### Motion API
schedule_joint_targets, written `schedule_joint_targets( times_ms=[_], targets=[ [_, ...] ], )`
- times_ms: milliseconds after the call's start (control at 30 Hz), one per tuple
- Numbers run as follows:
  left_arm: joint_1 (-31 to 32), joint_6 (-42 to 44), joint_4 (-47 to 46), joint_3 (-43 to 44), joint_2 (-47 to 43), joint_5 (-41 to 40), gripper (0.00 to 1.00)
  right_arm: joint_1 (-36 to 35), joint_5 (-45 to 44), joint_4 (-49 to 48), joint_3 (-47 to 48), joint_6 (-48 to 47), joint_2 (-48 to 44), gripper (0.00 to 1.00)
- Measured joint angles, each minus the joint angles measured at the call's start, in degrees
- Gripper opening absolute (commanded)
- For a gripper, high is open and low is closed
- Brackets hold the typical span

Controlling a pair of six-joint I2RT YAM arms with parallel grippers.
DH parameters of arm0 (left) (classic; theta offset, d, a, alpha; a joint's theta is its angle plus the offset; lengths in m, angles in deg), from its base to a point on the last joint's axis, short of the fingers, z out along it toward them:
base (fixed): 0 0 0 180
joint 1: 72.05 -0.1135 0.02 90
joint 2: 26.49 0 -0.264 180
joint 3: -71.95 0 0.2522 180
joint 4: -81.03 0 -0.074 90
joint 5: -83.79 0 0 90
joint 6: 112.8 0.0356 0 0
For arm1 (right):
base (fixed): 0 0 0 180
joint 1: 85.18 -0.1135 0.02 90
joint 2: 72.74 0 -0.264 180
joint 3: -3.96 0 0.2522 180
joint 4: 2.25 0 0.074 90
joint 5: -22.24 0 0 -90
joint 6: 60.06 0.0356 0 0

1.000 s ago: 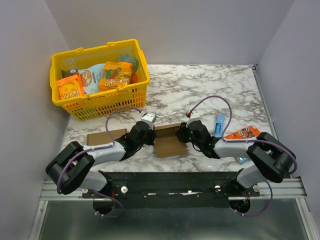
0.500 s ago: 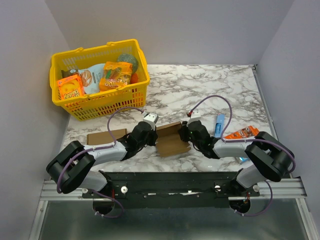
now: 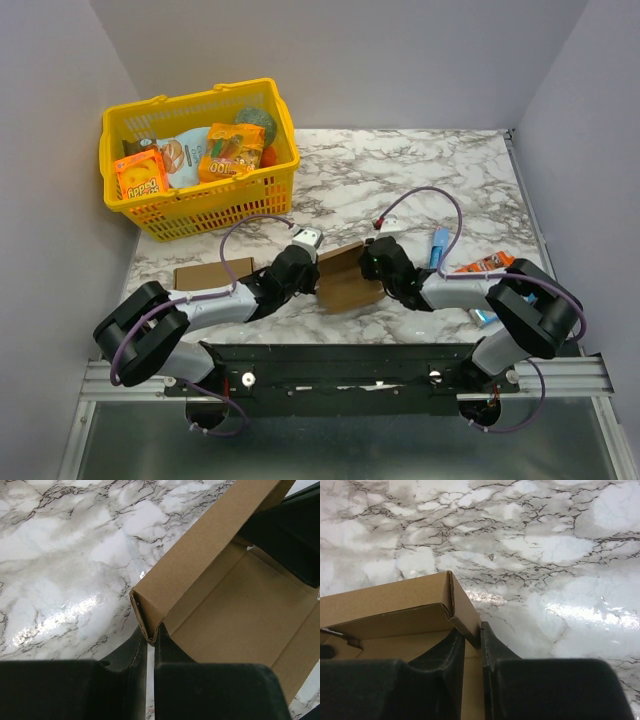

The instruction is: Fold the paper box

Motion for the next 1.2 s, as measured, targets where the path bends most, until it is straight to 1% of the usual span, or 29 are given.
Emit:
schedule_joint_targets(
  times_ms=[267,633,1067,1200],
  targets=[
    [1.1,-3.5,3.1,1.6,0.2,-5.8,0.00,-0.8,-3.4,8.1,5.5,5.4,2.2,0.01],
    [1.6,-3.9,6.7,4.8,1.6,-10.9,0.00,-0.9,-6.6,15.7,10.3,12.7,4.2,0.01],
    [1.5,-4.3,6.6,4.8,1.6,-11.2,0.00,-0.2,-7.1,17.5,10.4,19.1,4.1,0.01],
    [1.2,-3.4,5.4,4.3,1.2,-10.1,0.00,0.2,-5.9,14.9,8.5,17.1,2.9,0.01]
  ],
)
